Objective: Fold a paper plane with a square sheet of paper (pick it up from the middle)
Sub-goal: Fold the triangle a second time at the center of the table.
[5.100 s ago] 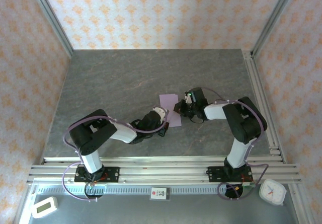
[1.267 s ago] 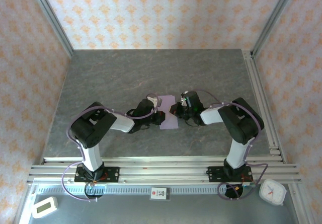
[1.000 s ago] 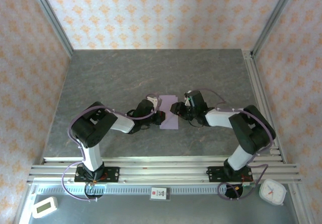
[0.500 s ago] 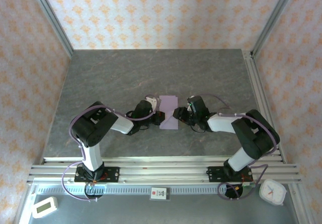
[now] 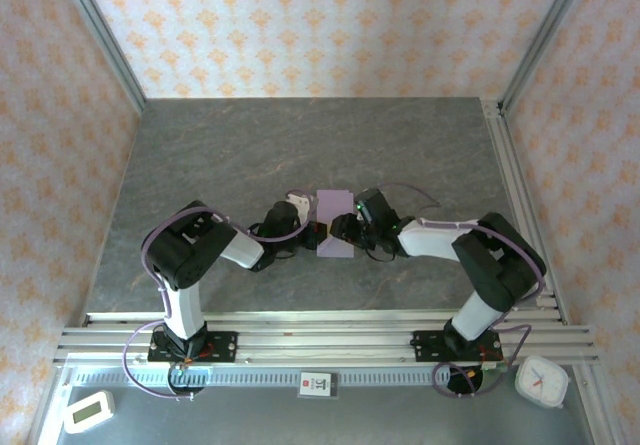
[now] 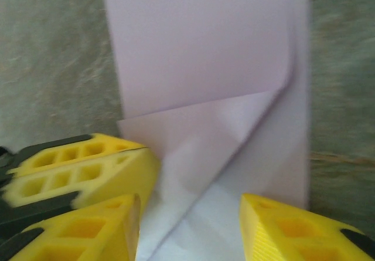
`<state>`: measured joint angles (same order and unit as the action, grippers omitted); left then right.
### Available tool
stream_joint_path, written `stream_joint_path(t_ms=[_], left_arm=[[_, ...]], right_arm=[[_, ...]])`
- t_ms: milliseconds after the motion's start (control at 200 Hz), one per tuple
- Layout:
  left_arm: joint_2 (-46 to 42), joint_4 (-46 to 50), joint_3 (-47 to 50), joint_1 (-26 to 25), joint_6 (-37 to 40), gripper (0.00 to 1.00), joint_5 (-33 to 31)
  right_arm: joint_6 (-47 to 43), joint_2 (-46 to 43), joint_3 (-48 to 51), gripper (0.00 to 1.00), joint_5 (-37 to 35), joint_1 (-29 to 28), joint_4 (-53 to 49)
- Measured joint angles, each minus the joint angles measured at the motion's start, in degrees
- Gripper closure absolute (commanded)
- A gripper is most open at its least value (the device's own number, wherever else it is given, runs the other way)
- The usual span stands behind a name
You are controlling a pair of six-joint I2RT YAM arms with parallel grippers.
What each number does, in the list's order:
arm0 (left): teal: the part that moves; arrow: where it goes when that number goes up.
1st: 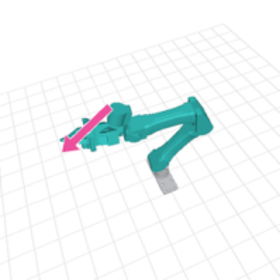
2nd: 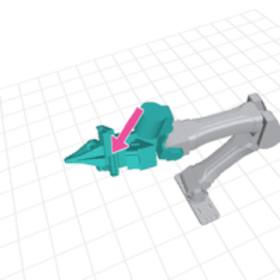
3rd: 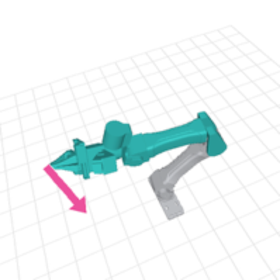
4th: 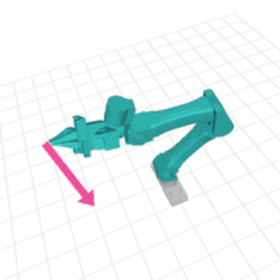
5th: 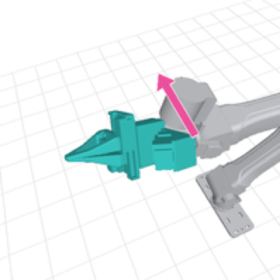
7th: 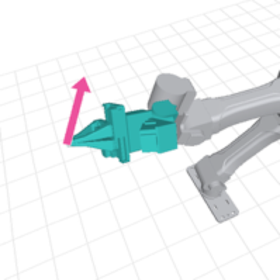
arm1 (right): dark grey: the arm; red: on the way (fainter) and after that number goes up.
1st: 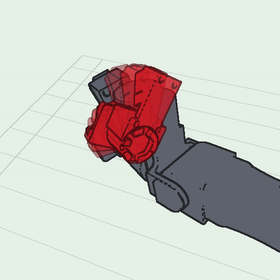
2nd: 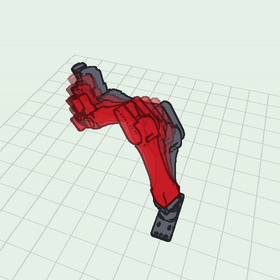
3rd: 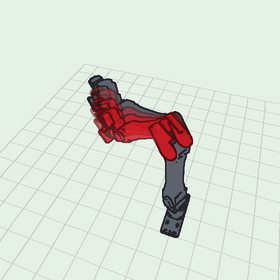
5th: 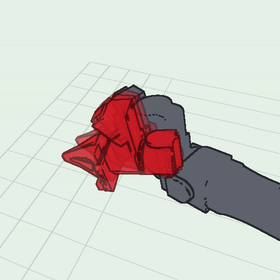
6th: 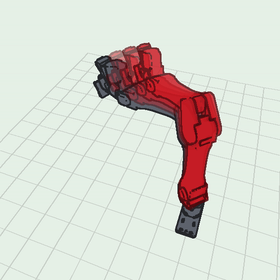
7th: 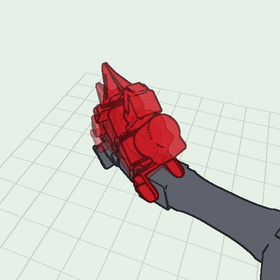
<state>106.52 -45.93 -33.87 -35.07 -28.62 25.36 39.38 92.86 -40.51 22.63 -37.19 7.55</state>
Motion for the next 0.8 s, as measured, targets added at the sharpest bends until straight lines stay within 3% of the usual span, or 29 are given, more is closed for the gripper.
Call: stream_joint_path(t_ms=[220, 541, 801], left_arm=[[0.37, -1.60, 0.50, 0.33, -0.42, 1.00, 0.83], [1.62, -4.68, 0.83, 0.61, -0.87, 1.00, 1.68], [1.84, -5.27, 0.83, 0.61, -0.87, 1.00, 1.68]], right_arm=[[0.02, -5.20, 1.01, 0.42, -5.62, 0.00, -6.23], [2.89, -6.75, 3.98, 0.42, -8.11, -2.27, -7.06], [3.28, -4.07, 0.11, 0.47, -10.54, -3.56, -11.04]])
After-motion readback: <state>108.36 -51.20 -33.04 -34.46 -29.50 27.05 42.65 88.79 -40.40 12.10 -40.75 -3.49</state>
